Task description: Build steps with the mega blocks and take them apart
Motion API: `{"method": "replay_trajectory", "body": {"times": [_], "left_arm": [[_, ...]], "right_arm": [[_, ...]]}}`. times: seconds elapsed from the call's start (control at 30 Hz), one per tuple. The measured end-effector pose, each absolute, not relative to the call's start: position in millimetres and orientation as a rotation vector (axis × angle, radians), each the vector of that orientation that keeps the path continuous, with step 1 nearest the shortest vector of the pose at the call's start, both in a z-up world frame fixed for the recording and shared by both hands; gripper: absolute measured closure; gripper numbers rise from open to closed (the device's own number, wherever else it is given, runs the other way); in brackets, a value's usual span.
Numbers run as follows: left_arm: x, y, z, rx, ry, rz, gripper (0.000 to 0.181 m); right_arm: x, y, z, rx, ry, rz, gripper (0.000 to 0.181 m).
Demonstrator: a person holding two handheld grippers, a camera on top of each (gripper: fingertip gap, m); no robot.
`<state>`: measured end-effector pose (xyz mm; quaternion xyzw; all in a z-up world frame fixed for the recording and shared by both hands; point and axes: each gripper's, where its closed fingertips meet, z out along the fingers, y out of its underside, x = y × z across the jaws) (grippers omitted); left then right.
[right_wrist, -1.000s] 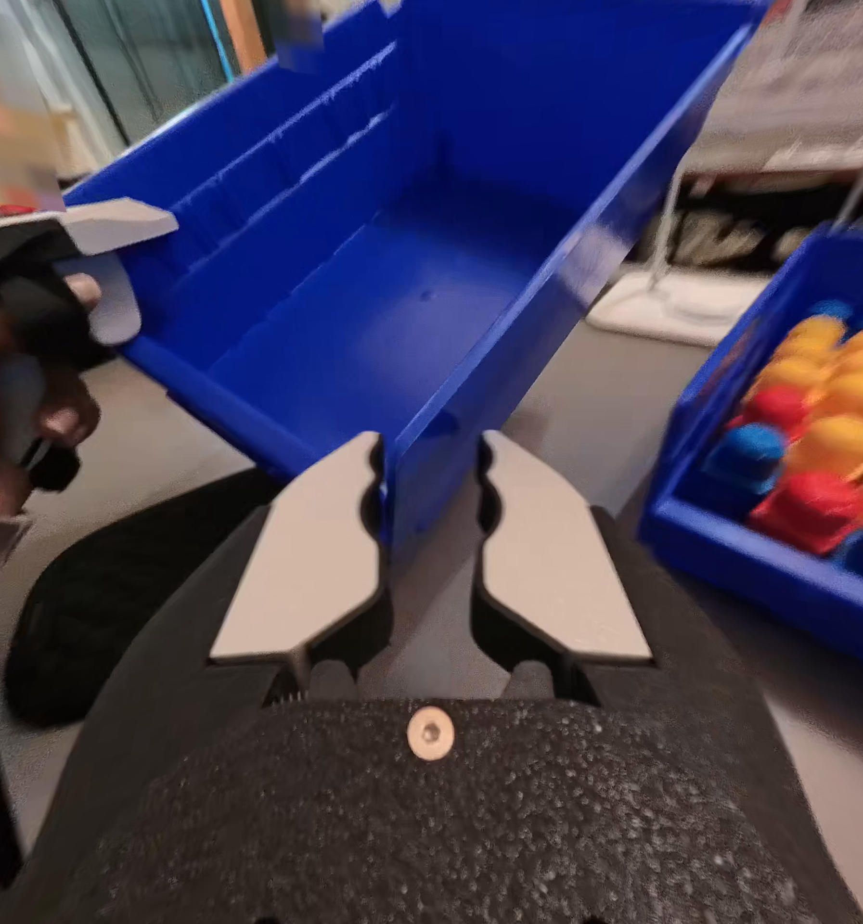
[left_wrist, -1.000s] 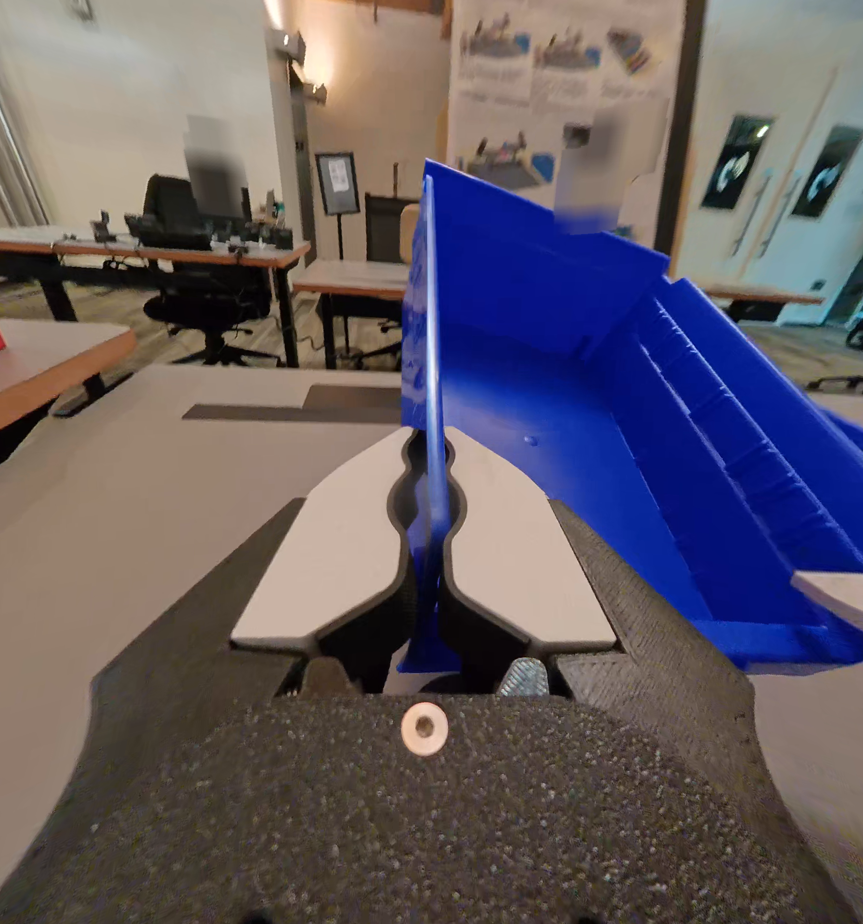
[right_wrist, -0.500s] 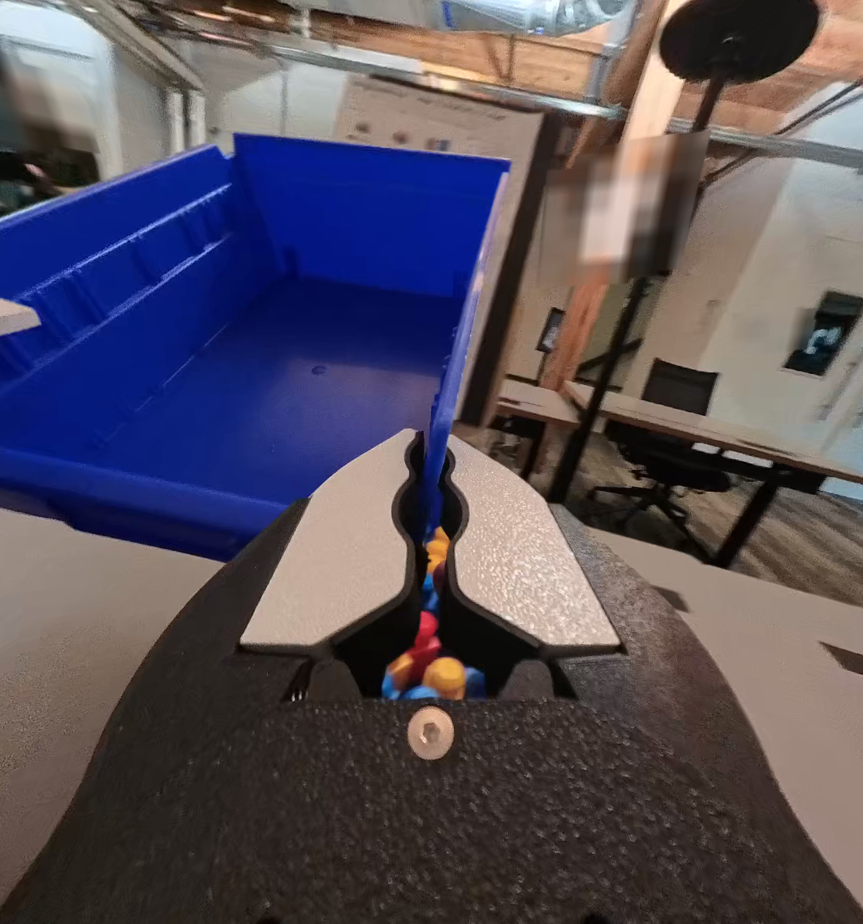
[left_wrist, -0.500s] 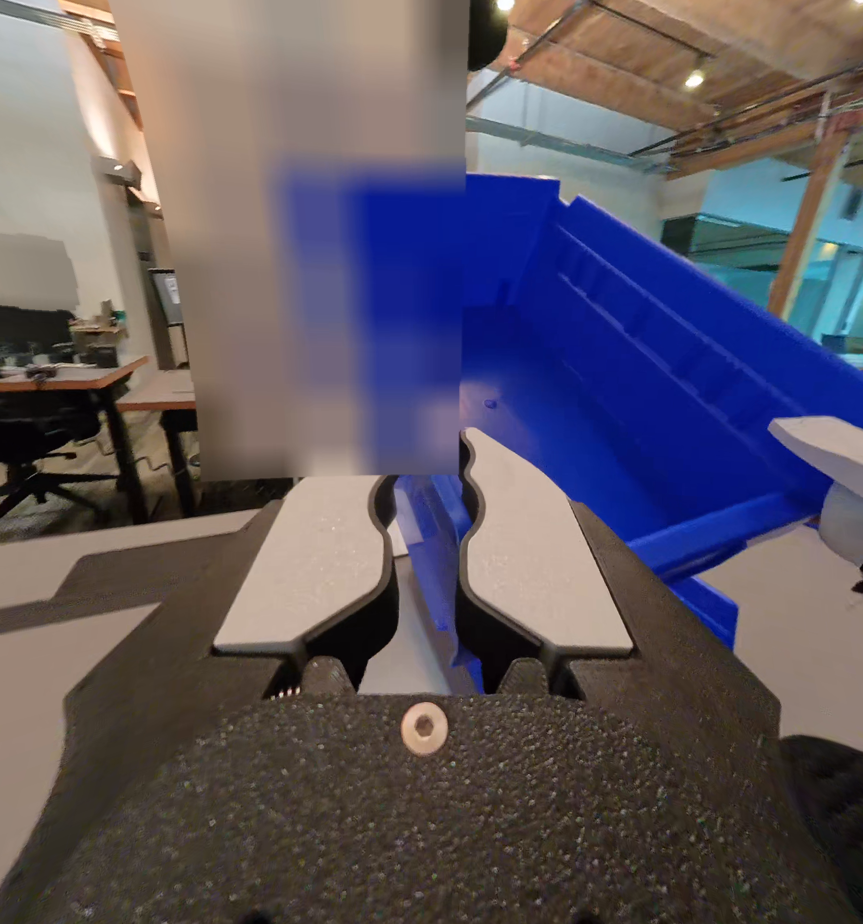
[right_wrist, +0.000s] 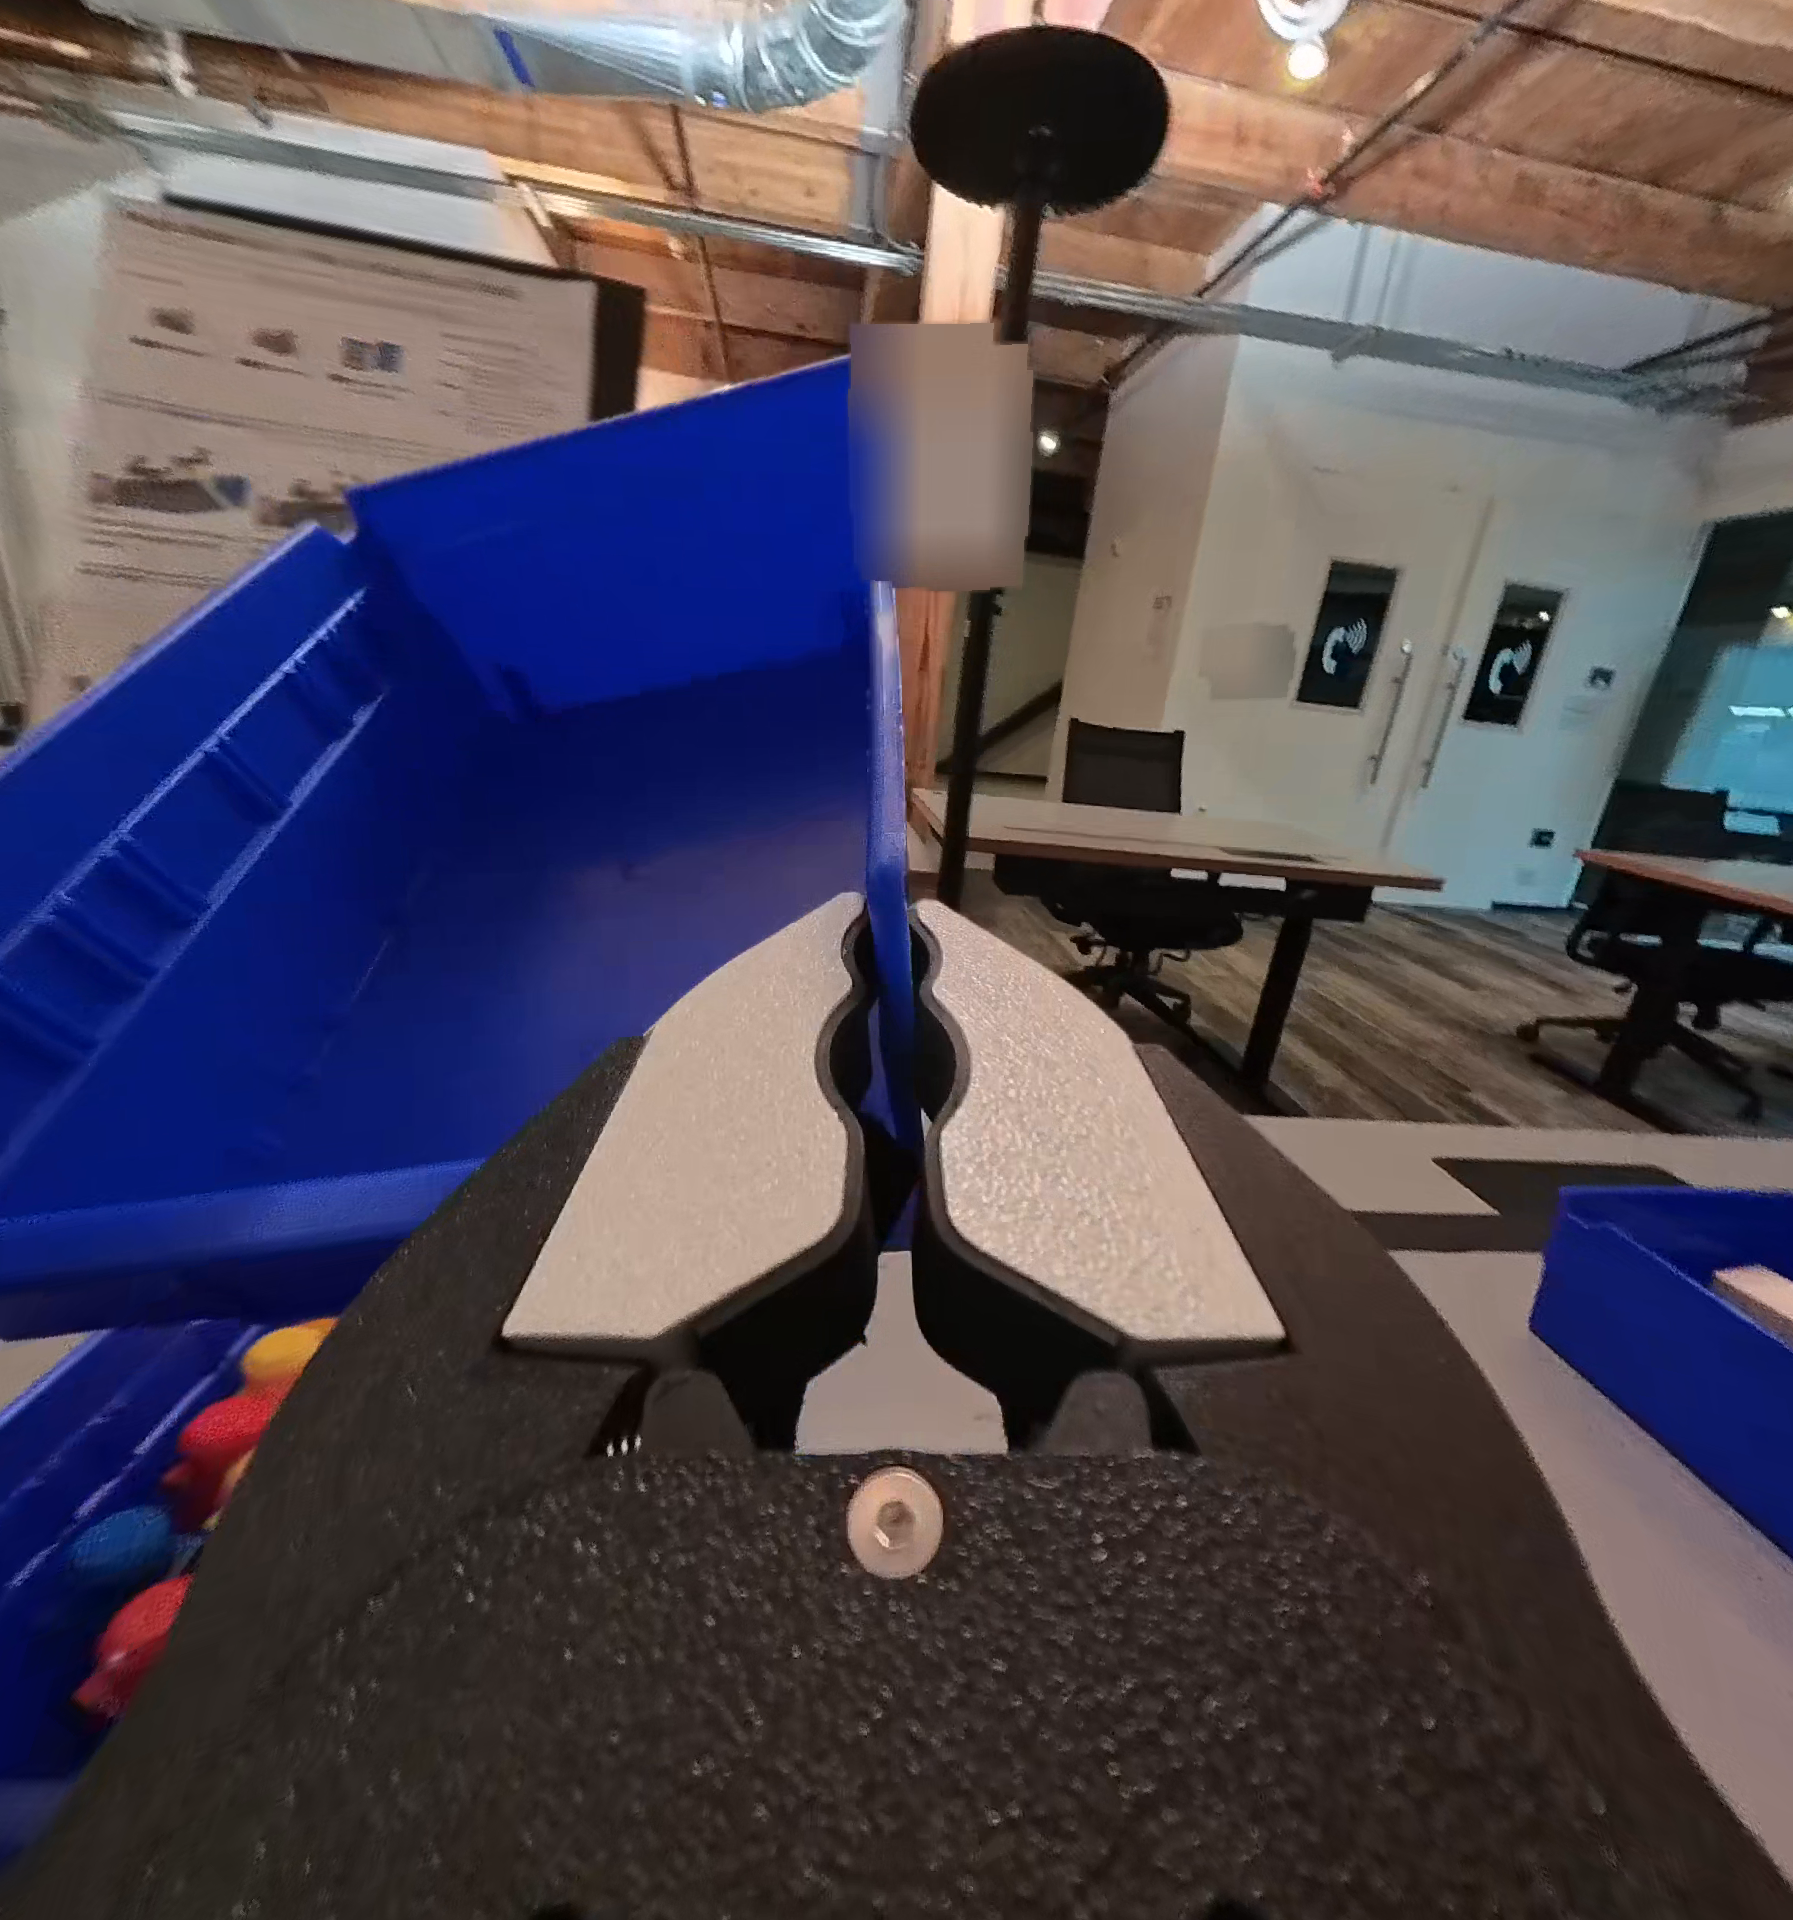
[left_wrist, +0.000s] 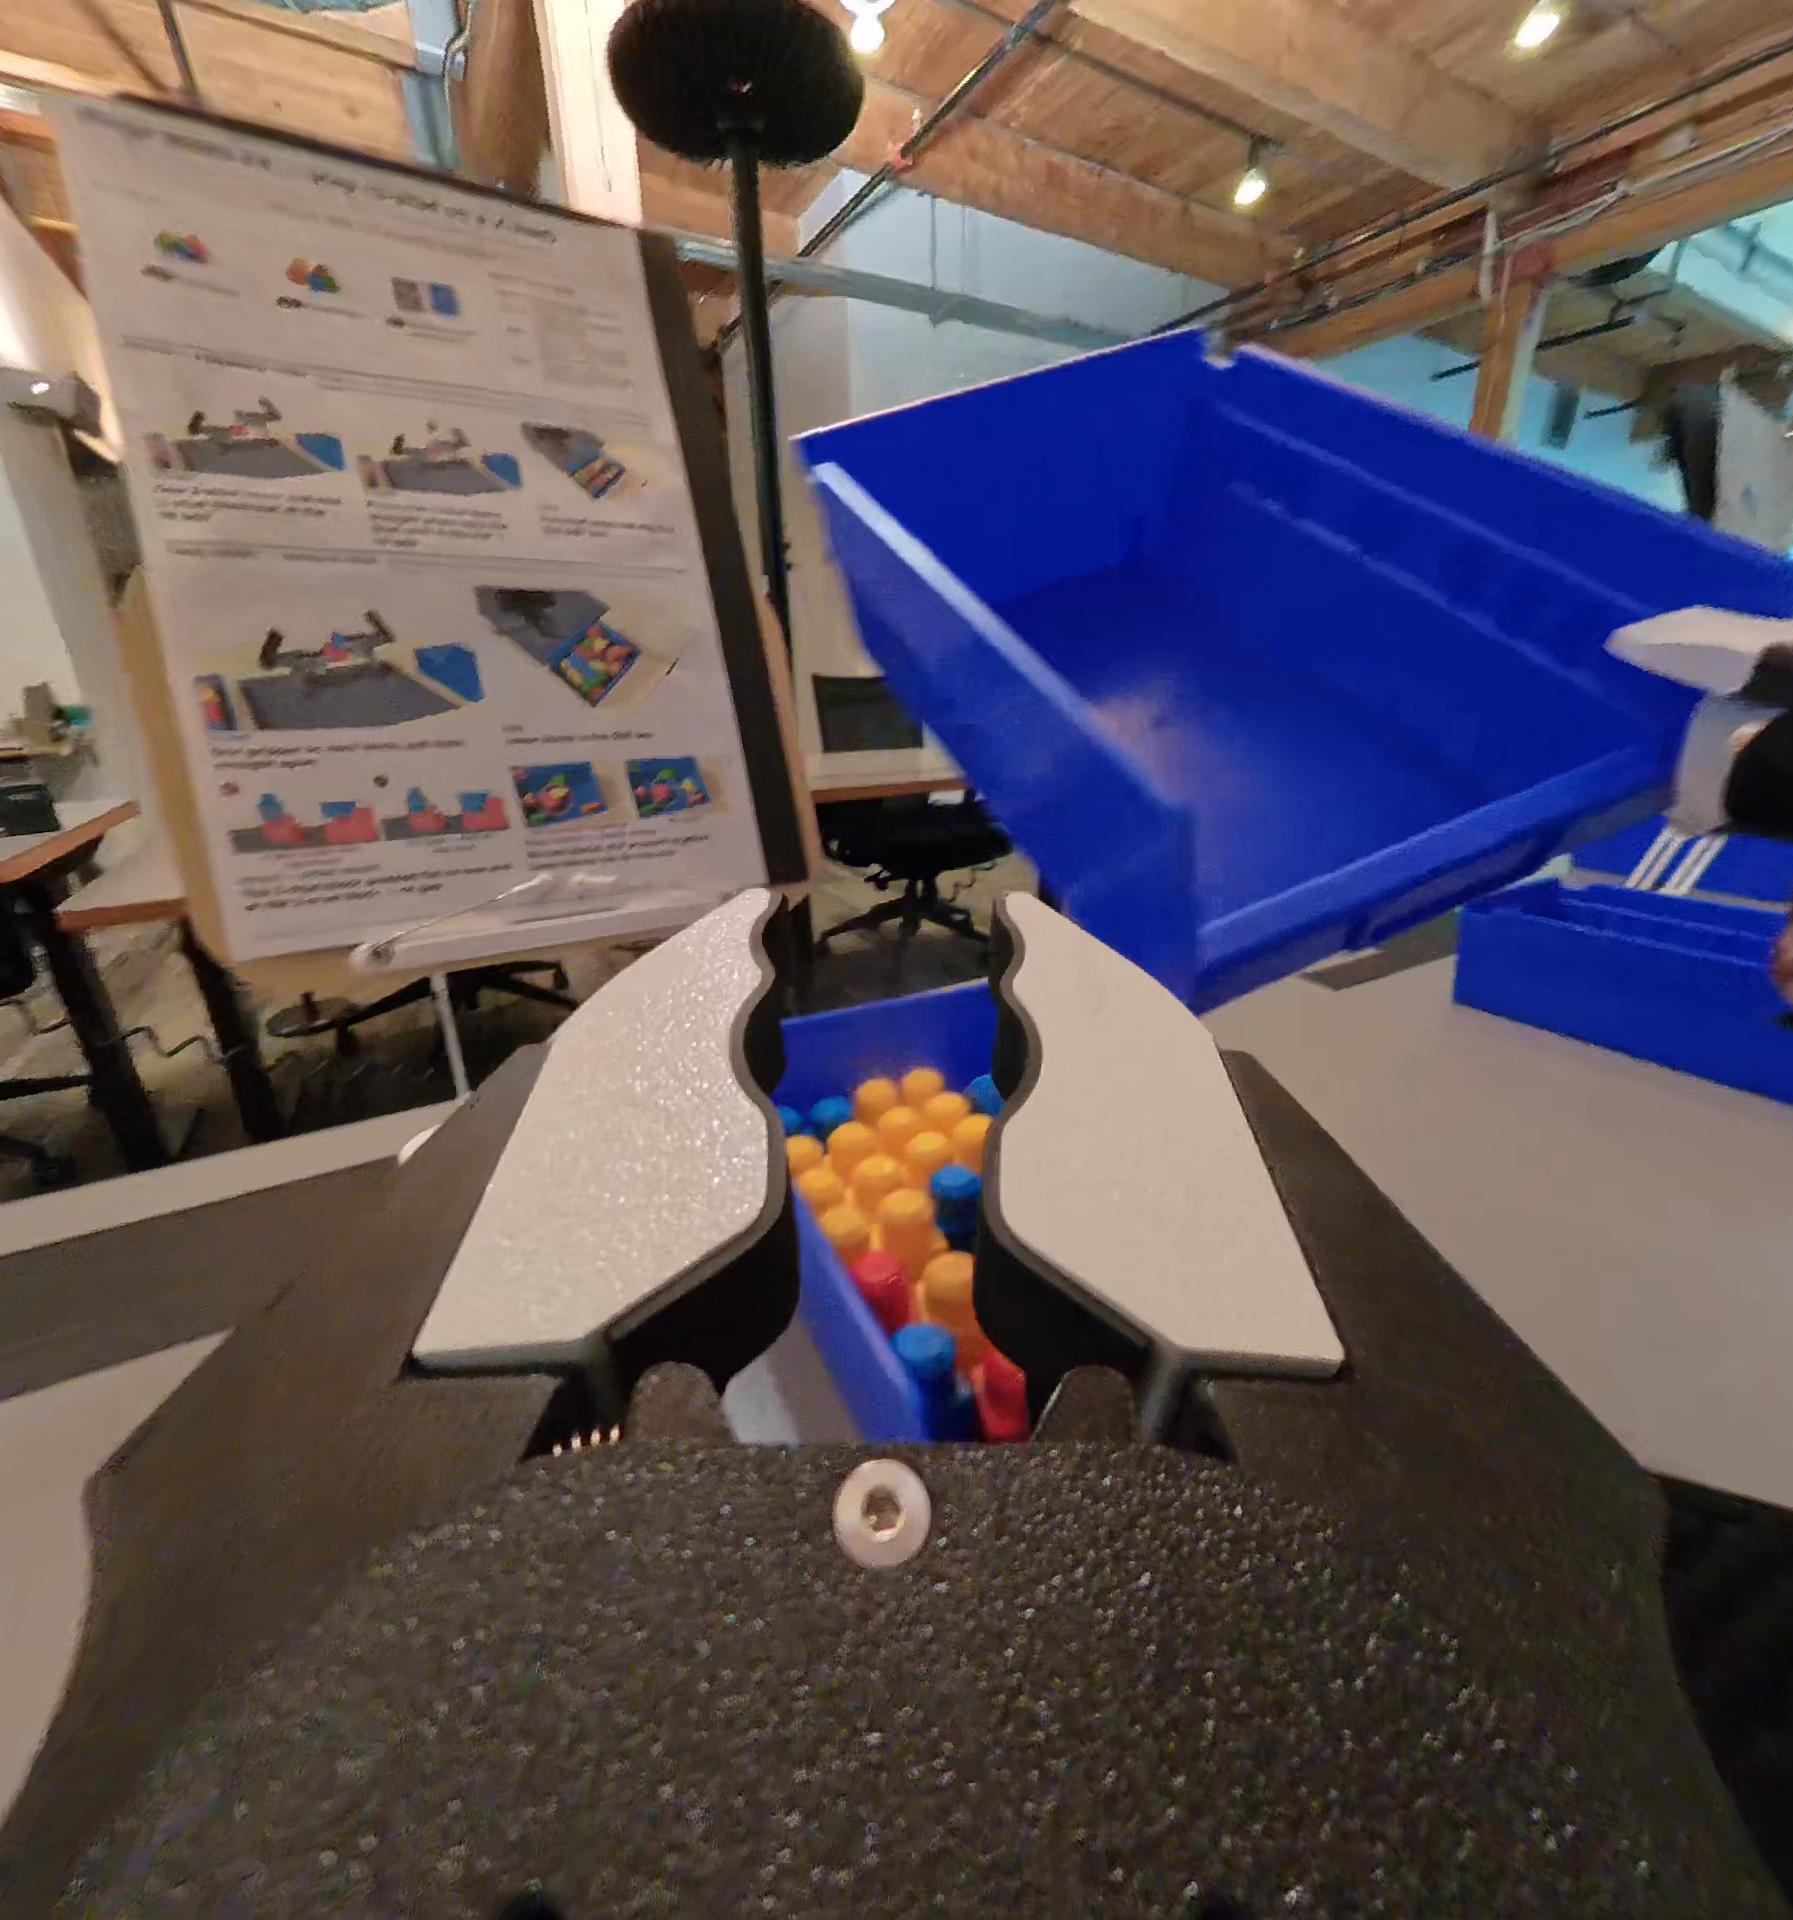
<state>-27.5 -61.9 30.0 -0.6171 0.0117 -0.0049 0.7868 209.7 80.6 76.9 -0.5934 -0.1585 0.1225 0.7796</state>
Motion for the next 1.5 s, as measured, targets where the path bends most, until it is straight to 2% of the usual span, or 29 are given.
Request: {"method": "replay_trajectory", "body": {"times": [0.23, 0.5, 0.73, 1.0, 1.13, 1.27, 1.4, 1.5], "left_arm": [[-112, -80, -25, -1.490, -0.073, 0.133, 0.148], [-199, -100, -74, -1.613, -0.204, 0.240, 0.150], [-215, -100, -103, -1.665, -0.244, 0.243, 0.151], [-212, -94, -126, -1.732, -0.239, 0.193, 0.152], [-210, -92, -130, -1.749, -0.231, 0.186, 0.152], [-207, -92, -135, -1.761, -0.224, 0.170, 0.151], [-200, -90, -135, -1.761, -0.215, 0.124, 0.149], [-175, -85, -125, -1.736, -0.175, 0.042, 0.147]], "right_arm": [[288, 151, 43, -1.430, -0.188, 0.280, 0.179], [340, 217, -53, -1.664, -0.063, 0.288, 0.178], [340, 246, -127, -1.826, -0.059, 0.217, 0.178], [345, 258, -161, -1.882, -0.003, 0.232, 0.178], [347, 241, -110, -1.725, -0.025, 0.241, 0.159], [284, 185, -69, -1.660, -0.292, 0.420, 0.149], [209, 112, -87, -1.705, -0.493, 0.648, 0.120], [172, 75, -111, -1.758, -0.548, 0.724, 0.110]]}}
